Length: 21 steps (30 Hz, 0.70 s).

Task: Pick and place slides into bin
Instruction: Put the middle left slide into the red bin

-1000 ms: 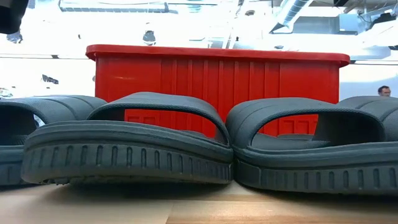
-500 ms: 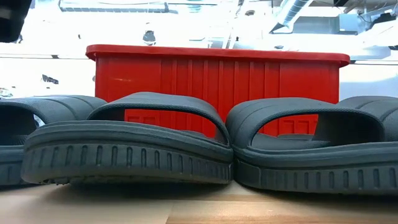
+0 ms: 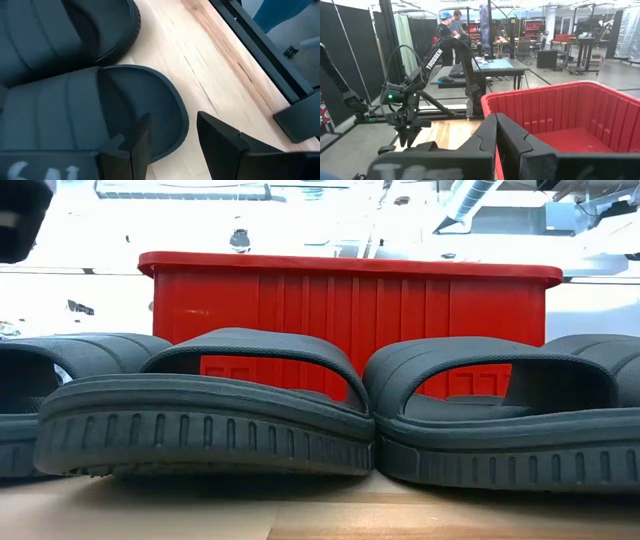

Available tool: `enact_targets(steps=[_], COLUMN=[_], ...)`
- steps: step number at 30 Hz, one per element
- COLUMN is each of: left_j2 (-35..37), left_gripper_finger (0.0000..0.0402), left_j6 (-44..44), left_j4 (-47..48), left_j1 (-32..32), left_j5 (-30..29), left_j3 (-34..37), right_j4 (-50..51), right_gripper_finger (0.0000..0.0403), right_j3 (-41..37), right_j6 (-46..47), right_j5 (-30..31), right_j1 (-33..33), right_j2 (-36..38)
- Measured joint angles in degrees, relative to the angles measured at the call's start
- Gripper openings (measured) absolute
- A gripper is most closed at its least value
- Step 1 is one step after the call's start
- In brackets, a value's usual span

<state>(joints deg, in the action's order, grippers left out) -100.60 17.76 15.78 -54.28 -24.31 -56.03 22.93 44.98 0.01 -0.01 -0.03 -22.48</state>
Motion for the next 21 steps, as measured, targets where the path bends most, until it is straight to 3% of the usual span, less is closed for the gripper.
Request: enact_targets(steps=[10, 21], left_j2=[-7.99, -8.73], left_gripper_finger=[0.0149, 0.0141], left_j6=[0.43, 5.43], left_j4=[-5.27, -5.36], left_j1=[-0.04, 0.04], left_j5=[-1.35, -4.34], left_j3=[-0.23, -0.25], right_j4=[0.01, 0.01], right_gripper_finger=[0.0, 0.0], right_j3=[0.0, 0.0], right_j6=[0.0, 0.0], right_j5=[0.0, 0.0], right_j1=[0.01, 0.01], right_j2=[0.0, 0.0])
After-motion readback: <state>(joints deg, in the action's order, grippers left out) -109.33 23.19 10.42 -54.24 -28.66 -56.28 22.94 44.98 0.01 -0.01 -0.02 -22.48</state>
